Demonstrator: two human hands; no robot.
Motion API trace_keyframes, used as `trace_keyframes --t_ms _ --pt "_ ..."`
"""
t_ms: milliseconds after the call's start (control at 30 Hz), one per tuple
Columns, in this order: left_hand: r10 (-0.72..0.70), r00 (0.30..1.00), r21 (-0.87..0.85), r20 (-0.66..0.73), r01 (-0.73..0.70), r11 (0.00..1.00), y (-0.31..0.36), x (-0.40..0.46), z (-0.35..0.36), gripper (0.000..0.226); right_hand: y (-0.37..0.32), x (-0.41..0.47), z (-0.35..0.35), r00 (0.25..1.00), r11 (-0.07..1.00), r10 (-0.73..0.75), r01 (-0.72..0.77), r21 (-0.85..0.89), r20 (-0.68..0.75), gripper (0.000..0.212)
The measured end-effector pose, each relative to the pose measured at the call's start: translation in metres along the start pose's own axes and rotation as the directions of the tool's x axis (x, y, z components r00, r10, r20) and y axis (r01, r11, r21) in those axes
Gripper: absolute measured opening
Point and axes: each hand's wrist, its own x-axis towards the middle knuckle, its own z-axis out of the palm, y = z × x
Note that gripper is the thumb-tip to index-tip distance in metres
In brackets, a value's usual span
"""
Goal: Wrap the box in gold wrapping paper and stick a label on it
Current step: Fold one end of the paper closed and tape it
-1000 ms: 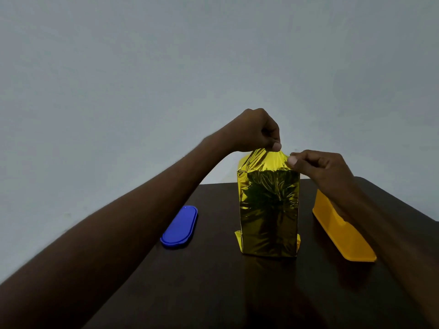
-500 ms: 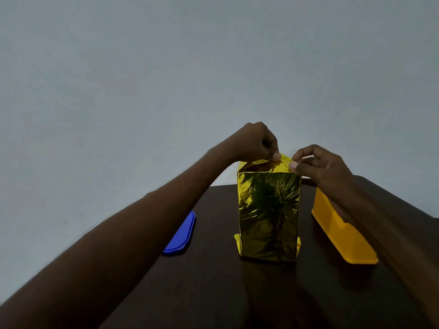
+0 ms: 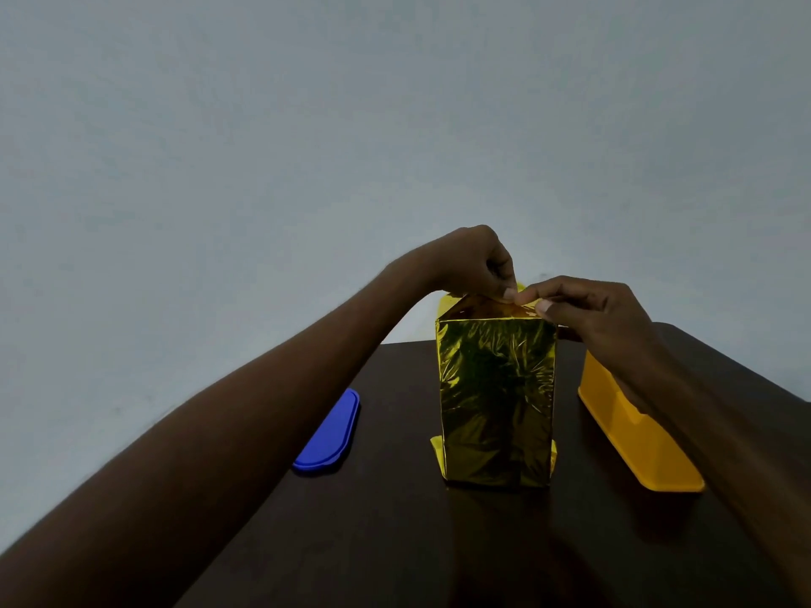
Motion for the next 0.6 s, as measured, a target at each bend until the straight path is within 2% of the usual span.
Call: trace_keyframes --t_ms 133,267,367,433,467,600 --pt "0.025 0.996 -0.01 -0.085 -0.026 1.0 -0.003 -0.004 0.007 0.01 0.002 -0.002 0.0 1.0 1.0 -0.01 0.011 -0.02 0.02 0.024" --pt "-0.017 0.985 -0.023 -0.171 0.014 1.0 -0.005 -0.012 0.011 0.018 0.007 -0.001 0.001 0.999 0.991 -0.048 0.047 -0.122 -0.006 0.026" --pt "-0.098 0.931 -0.105 -0.351 0.065 0.992 -0.011 -0.021 0.011 0.019 0.009 -0.002 0.002 0.996 0.981 -0.083 0.078 -0.178 -0.024 0.026" --pt "-0.171 0.89 -0.184 -0.423 0.101 0.978 -0.013 -0.03 0.004 0.023 0.01 -0.003 0.003 0.995 0.981 -0.095 0.088 -0.173 -0.031 0.026" --pt "-0.208 0.89 -0.209 -0.405 0.132 0.969 -0.014 -0.035 0.0 0.029 0.01 -0.003 0.003 0.995 0.981 -0.1 0.093 -0.173 -0.032 0.026" --pt "-0.345 0.923 -0.206 -0.171 0.309 0.928 -0.014 -0.051 -0.008 0.05 0.01 -0.003 0.006 0.994 0.98 -0.104 0.096 -0.174 -0.037 0.026"
